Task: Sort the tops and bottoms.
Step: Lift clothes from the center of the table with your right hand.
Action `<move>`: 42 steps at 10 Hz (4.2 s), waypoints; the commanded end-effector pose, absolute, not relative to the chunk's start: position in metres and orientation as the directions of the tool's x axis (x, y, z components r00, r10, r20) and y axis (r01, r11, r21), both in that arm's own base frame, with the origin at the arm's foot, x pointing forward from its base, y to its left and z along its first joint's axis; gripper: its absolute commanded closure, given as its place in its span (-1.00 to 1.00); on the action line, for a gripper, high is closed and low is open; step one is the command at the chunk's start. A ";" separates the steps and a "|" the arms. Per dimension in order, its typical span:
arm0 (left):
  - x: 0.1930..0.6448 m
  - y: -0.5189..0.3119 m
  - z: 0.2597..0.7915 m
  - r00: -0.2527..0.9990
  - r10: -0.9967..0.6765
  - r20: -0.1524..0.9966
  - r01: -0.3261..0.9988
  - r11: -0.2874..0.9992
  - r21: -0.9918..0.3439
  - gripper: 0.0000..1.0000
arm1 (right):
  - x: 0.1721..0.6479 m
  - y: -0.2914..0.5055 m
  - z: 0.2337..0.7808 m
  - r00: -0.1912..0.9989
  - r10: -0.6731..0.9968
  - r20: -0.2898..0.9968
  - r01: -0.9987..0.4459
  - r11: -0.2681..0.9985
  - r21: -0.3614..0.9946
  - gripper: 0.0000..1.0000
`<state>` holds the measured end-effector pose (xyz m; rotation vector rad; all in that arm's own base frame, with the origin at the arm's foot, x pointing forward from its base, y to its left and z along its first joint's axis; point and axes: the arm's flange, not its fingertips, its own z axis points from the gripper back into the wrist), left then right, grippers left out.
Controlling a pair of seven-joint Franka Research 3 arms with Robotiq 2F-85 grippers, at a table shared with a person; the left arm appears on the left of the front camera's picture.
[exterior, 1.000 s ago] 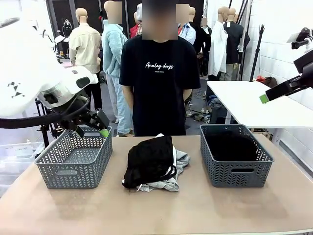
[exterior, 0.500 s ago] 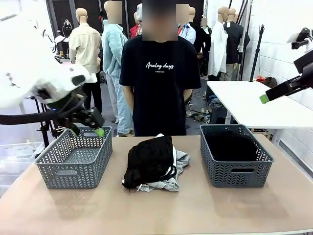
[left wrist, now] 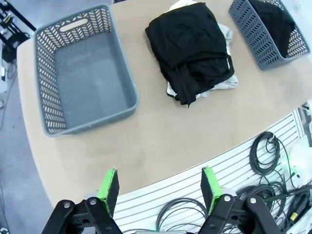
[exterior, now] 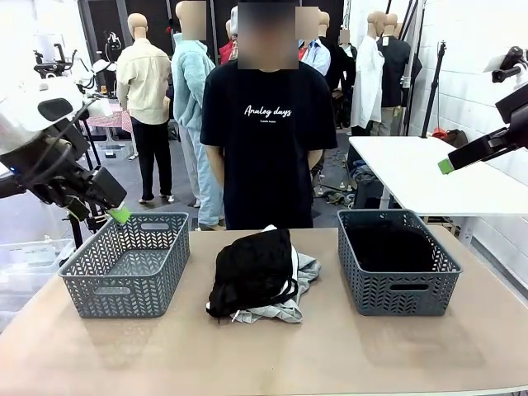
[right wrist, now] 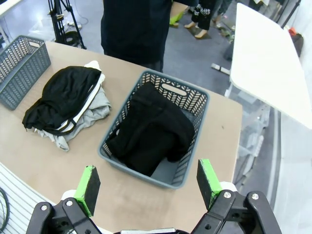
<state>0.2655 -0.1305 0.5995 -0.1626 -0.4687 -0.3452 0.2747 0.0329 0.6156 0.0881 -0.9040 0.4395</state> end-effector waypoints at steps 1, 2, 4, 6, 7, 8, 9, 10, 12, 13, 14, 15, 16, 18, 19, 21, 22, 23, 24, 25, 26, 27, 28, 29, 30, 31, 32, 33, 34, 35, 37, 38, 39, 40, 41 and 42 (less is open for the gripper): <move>0.278 -0.137 0.589 0.813 -0.318 0.488 0.407 0.909 -0.086 -0.75 | 0.278 0.034 0.615 0.529 0.328 0.783 -0.411 0.906 -0.102 -1.00; 0.273 -0.131 0.591 0.835 -0.247 0.492 0.334 0.938 -0.096 -0.75 | 0.278 0.034 0.615 0.529 0.328 0.783 -0.411 0.906 -0.102 -1.00; 0.269 -0.134 0.597 0.829 -0.301 0.471 0.376 0.924 -0.071 -0.75 | 0.275 0.033 0.616 0.536 0.332 0.776 -0.405 0.908 -0.108 -1.00; 0.269 -0.134 0.597 0.829 -0.301 0.471 0.376 0.924 -0.071 -0.75 | 0.252 0.064 0.621 0.428 0.406 0.807 -0.591 0.801 -0.090 -1.00; 0.269 -0.134 0.597 0.829 -0.301 0.471 0.376 0.924 -0.071 -0.75 | 0.268 0.092 0.617 0.368 0.397 0.841 -0.594 0.796 -0.116 -1.00; 0.269 -0.134 0.597 0.829 -0.301 0.471 0.376 0.924 -0.071 -0.75 | 0.281 0.125 0.609 0.369 0.422 0.828 -0.641 0.761 -0.102 -1.00; 0.269 -0.134 0.597 0.829 -0.301 0.471 0.376 0.924 -0.071 -0.75 | 0.299 0.159 0.600 0.377 0.466 0.800 -0.660 0.742 -0.122 -1.00; 0.269 -0.134 0.597 0.829 -0.301 0.471 0.376 0.924 -0.071 -0.75 | 0.323 0.185 0.587 0.390 0.487 0.782 -0.686 0.720 -0.107 -1.00; 0.269 -0.134 0.597 0.829 -0.301 0.471 0.376 0.924 -0.071 -0.75 | 0.363 0.235 0.549 0.439 0.503 0.745 -0.725 0.688 -0.037 -1.00; 0.269 -0.134 0.597 0.829 -0.301 0.471 0.376 0.924 -0.071 -0.75 | 0.375 0.264 0.522 0.432 0.524 0.734 -0.731 0.680 -0.056 -1.00; 0.269 -0.134 0.597 0.829 -0.301 0.471 0.376 0.924 -0.071 -0.75 | 0.384 0.282 0.497 0.431 0.555 0.712 -0.729 0.679 -0.088 -1.00; 0.269 -0.134 0.597 0.829 -0.301 0.471 0.376 0.924 -0.071 -0.75 | 0.390 0.292 0.476 0.431 0.582 0.689 -0.731 0.674 -0.112 -1.00; 0.269 -0.134 0.597 0.829 -0.301 0.471 0.376 0.924 -0.071 -0.75 | 0.392 0.295 0.467 0.444 0.577 0.686 -0.732 0.675 -0.093 -1.00; 0.269 -0.134 0.597 0.829 -0.301 0.471 0.376 0.924 -0.071 -0.75 | 0.391 0.288 0.473 0.478 0.564 0.673 -0.717 0.693 -0.072 -1.00; 0.269 -0.134 0.597 0.829 -0.301 0.471 0.376 0.924 -0.071 -0.75 | 0.392 0.299 0.454 0.460 0.586 0.667 -0.729 0.678 -0.093 -1.00; 0.269 -0.134 0.597 0.829 -0.301 0.471 0.376 0.924 -0.071 -0.75 | 0.392 0.299 0.454 0.460 0.586 0.667 -0.729 0.678 -0.093 -1.00; 0.269 -0.134 0.597 0.829 -0.301 0.471 0.376 0.924 -0.071 -0.75 | 0.392 0.299 0.454 0.460 0.586 0.667 -0.729 0.678 -0.093 -1.00; 0.269 -0.134 0.597 0.829 -0.301 0.471 0.376 0.924 -0.071 -0.75 | 0.392 0.298 0.457 0.462 0.585 0.667 -0.727 0.680 -0.093 -1.00; 0.269 -0.134 0.597 0.829 -0.301 0.471 0.376 0.924 -0.071 -0.75 | 0.393 0.299 0.466 0.447 0.481 0.755 -0.684 0.727 -0.058 -1.00; 0.269 -0.134 0.597 0.829 -0.301 0.471 0.376 0.924 -0.071 -0.75 | 0.411 0.313 0.470 0.456 0.440 0.773 -0.629 0.774 -0.070 -1.00; 0.269 -0.134 0.597 0.829 -0.301 0.471 0.376 0.924 -0.071 -0.75 | 0.438 0.339 0.471 0.475 0.459 0.750 -0.572 0.809 -0.133 -1.00; 0.269 -0.134 0.597 0.829 -0.301 0.471 0.376 0.924 -0.071 -0.75 | 0.464 0.359 0.470 0.540 0.465 0.702 -0.521 0.839 -0.156 -1.00; 0.269 -0.134 0.597 0.829 -0.301 0.471 0.376 0.924 -0.071 -0.75 | 0.486 0.375 0.464 0.601 0.483 0.636 -0.526 0.839 -0.141 -1.00; 0.269 -0.134 0.597 0.829 -0.301 0.471 0.376 0.924 -0.071 -0.75 | 0.505 0.389 0.458 0.636 0.479 0.605 -0.514 0.848 -0.131 -1.00; 0.269 -0.134 0.597 0.829 -0.301 0.471 0.376 0.924 -0.071 -0.75 | 0.515 0.404 0.454 0.649 0.487 0.584 -0.513 0.847 -0.137 -1.00; 0.269 -0.134 0.597 0.829 -0.301 0.471 0.376 0.924 -0.071 -0.75 | 0.517 0.416 0.456 0.645 0.493 0.584 -0.514 0.845 -0.146 -1.00; 0.269 -0.134 0.597 0.829 -0.301 0.471 0.376 0.924 -0.071 -0.75 | 0.512 0.431 0.460 0.634 0.514 0.577 -0.535 0.831 -0.153 -1.00; 0.269 -0.134 0.597 0.829 -0.301 0.471 0.376 0.924 -0.071 -0.75 | 0.511 0.439 0.459 0.674 0.535 0.509 -0.527 0.831 -0.176 -1.00; 0.269 -0.134 0.597 0.829 -0.301 0.471 0.376 0.924 -0.071 -0.75 | 0.514 0.439 0.455 0.710 0.526 0.468 -0.504 0.844 -0.184 -1.00; 0.269 -0.134 0.597 0.829 -0.301 0.471 0.376 0.924 -0.071 -0.75 | 0.516 0.436 0.447 0.750 0.495 0.439 -0.468 0.866 -0.178 -1.00; 0.269 -0.134 0.597 0.829 -0.301 0.471 0.376 0.924 -0.071 -0.75 | 0.516 0.426 0.434 0.815 0.446 0.369 -0.407 0.895 -0.183 -1.00; 0.269 -0.134 0.597 0.829 -0.301 0.471 0.376 0.924 -0.071 -0.75 | 0.517 0.418 0.427 0.842 0.409 0.352 -0.375 0.913 -0.163 -1.00; 0.269 -0.134 0.597 0.829 -0.301 0.471 0.376 0.924 -0.071 -0.75 | 0.517 0.408 0.422 0.856 0.384 0.347 -0.366 0.923 -0.118 -1.00; 0.269 -0.134 0.597 0.829 -0.301 0.471 0.376 0.924 -0.071 -0.75 | 0.519 0.416 0.427 0.803 0.469 0.368 -0.425 0.883 -0.198 -1.00; 0.269 -0.134 0.597 0.829 -0.301 0.471 0.376 0.924 -0.071 -0.75 | 0.519 0.416 0.427 0.803 0.469 0.368 -0.425 0.883 -0.198 -1.00; 0.269 -0.134 0.597 0.829 -0.301 0.471 0.376 0.924 -0.071 -0.75 | 0.519 0.416 0.427 0.803 0.469 0.368 -0.425 0.883 -0.198 -1.00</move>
